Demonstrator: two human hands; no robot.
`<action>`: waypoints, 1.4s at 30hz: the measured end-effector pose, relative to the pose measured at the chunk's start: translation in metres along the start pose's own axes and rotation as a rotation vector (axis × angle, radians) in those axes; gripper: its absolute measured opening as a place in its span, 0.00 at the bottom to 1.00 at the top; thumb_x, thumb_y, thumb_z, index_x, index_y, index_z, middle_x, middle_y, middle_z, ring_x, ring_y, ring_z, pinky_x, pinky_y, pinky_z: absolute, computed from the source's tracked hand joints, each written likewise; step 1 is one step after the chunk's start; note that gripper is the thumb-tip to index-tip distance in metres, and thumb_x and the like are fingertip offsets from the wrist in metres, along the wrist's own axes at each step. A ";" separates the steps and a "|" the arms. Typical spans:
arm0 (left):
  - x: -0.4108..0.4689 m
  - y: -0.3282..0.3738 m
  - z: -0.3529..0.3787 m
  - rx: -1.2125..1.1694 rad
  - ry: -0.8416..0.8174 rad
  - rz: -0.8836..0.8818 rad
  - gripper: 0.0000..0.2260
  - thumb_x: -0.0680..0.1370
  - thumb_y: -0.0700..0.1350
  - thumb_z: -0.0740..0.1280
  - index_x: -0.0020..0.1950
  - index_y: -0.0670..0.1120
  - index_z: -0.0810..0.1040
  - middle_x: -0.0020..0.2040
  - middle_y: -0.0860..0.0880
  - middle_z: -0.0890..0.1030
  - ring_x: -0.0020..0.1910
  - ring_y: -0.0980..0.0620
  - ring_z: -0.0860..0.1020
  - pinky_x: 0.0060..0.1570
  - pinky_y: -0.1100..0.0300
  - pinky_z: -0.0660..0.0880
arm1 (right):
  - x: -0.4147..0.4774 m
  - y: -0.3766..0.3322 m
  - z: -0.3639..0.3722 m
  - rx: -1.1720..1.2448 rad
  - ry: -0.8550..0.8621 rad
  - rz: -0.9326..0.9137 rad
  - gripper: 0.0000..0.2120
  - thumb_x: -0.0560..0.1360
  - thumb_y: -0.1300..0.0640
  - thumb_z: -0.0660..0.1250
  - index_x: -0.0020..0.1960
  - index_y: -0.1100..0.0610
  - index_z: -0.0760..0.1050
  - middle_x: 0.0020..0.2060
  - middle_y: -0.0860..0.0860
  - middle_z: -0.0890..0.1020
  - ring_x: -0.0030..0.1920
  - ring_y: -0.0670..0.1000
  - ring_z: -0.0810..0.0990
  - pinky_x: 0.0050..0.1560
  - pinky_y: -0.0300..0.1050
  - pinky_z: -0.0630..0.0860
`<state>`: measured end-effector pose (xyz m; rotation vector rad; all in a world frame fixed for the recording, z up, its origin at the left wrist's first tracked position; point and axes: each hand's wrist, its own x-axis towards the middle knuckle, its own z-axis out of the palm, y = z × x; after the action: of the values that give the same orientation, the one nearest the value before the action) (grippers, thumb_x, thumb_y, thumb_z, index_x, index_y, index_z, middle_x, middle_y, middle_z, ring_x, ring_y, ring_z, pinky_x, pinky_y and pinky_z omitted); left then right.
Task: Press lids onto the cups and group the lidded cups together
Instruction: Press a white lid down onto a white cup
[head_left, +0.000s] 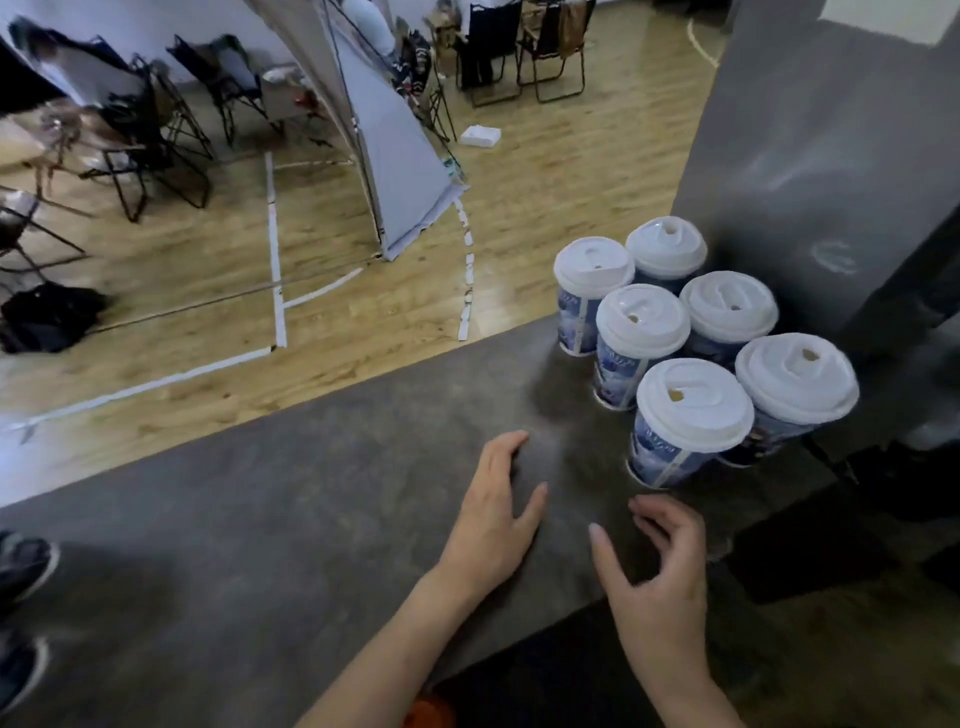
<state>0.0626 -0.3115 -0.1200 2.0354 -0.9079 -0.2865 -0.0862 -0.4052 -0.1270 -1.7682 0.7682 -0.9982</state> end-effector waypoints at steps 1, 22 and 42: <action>-0.012 -0.004 -0.010 0.010 0.007 -0.003 0.24 0.81 0.43 0.70 0.75 0.45 0.68 0.69 0.52 0.71 0.67 0.63 0.70 0.70 0.72 0.64 | -0.005 -0.007 0.007 -0.023 -0.060 -0.011 0.24 0.69 0.61 0.78 0.60 0.54 0.71 0.56 0.51 0.75 0.60 0.50 0.78 0.65 0.40 0.74; -0.287 -0.089 -0.151 0.491 0.346 -0.244 0.20 0.83 0.52 0.65 0.71 0.44 0.75 0.74 0.46 0.74 0.77 0.47 0.67 0.80 0.49 0.60 | -0.137 -0.077 0.192 -0.357 -0.933 -0.745 0.13 0.78 0.64 0.66 0.63 0.60 0.75 0.61 0.56 0.78 0.63 0.56 0.75 0.66 0.53 0.72; -0.307 -0.064 -0.262 0.725 0.904 -0.292 0.30 0.70 0.45 0.81 0.69 0.44 0.75 0.71 0.43 0.72 0.69 0.42 0.70 0.66 0.52 0.73 | -0.136 -0.090 0.186 -0.277 -0.978 -0.650 0.19 0.78 0.56 0.71 0.67 0.55 0.73 0.61 0.48 0.77 0.63 0.45 0.71 0.65 0.48 0.71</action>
<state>0.0086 0.0878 -0.0523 2.5521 -0.1226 0.8788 0.0186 -0.1813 -0.1275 -2.4747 -0.3274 -0.2781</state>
